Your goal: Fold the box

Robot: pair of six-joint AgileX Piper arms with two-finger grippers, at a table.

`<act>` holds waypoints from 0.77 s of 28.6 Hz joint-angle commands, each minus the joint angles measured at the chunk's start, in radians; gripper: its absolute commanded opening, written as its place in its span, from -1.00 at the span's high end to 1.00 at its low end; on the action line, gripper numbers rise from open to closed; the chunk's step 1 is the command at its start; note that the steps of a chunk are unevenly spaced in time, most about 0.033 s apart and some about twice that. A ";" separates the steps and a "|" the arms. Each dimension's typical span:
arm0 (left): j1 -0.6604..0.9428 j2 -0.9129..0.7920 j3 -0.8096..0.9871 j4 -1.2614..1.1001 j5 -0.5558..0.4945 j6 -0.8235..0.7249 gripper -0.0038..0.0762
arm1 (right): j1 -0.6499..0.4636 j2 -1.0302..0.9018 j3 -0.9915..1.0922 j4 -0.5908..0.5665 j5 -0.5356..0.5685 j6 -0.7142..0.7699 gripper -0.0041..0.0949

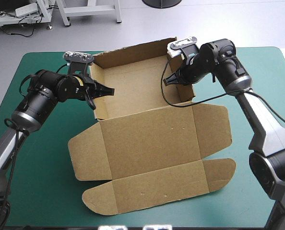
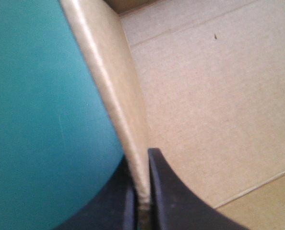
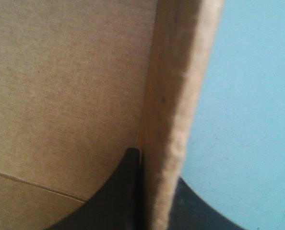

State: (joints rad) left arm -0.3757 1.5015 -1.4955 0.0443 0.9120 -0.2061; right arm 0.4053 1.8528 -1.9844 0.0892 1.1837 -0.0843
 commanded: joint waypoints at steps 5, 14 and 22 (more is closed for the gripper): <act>-0.008 0.063 -0.090 0.003 0.139 0.112 0.92 | 0.016 -0.042 0.050 0.027 0.067 -0.051 0.96; -0.008 0.178 -0.217 -0.037 0.300 0.227 0.92 | 0.016 -0.042 0.224 0.024 0.067 -0.007 0.97; -0.008 0.290 -0.254 -0.052 0.369 0.304 0.92 | 0.015 -0.038 0.274 0.036 0.019 0.070 0.97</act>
State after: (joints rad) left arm -0.3776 1.8082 -1.7131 -0.0141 1.2495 0.0369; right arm 0.4152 1.8659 -1.6930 0.1138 1.1856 0.0405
